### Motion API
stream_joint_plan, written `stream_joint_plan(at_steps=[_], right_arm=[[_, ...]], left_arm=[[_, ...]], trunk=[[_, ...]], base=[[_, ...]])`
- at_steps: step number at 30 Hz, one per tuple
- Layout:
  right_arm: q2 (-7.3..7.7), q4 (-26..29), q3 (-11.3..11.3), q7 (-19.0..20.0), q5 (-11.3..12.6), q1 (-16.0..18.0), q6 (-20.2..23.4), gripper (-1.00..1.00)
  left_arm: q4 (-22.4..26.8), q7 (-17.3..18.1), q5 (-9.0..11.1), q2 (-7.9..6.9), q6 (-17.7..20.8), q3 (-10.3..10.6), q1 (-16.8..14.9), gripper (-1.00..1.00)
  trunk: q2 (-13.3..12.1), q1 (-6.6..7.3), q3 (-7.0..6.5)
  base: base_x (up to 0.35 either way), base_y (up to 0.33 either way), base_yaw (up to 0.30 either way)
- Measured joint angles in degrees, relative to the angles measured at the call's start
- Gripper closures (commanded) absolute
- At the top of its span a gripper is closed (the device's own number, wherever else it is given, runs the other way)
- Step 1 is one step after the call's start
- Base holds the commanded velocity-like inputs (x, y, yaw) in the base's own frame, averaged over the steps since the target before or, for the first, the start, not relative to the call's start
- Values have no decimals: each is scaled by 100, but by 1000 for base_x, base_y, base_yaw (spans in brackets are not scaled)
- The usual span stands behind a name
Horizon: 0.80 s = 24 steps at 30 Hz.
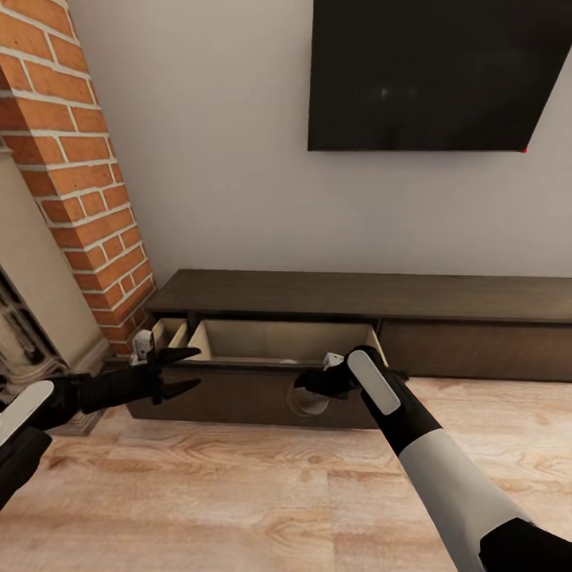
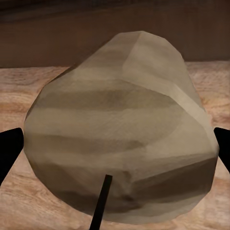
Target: Place each of the two pumpkins and all three candles from the living room inside a cabinet in the living room (use any cabinet), then make sure every cabinet is closed, and position the cauldron so it is next to a table in the living room.
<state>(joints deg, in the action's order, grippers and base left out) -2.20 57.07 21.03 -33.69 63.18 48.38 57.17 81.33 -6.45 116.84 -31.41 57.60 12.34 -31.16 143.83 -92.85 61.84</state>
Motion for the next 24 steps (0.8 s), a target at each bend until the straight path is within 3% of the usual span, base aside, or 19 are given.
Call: stream_joint_plan(at_steps=[4,7,12,19,24], right_arm=[[0,96,4,0,1,-8,-4,100],[39,496,-6,0,-3,-27,-8,100],[204,742,-16,-2,57,-34,2,100],[235,779,-23,1,84,-35,0,100],[273,950,-33,373,112,-38,-11,100]], left_arm=[[71,7,143,-98,1,110,8,-100],[144,8,177,-127,1,141,9,-100],[183,10,188,-139,1,148,9,-100],[184,9,190,-140,1,149,9,-100],[180,9,190,-141,1,149,9,-100]], trunk=[[0,1,0],[0,0,-1],[0,-2,0],[0,-2,0],[0,-1,0]], base=[[240,-5,0],[69,-4,0],[12,-1,0],[1,0,0],[0,0,0]])
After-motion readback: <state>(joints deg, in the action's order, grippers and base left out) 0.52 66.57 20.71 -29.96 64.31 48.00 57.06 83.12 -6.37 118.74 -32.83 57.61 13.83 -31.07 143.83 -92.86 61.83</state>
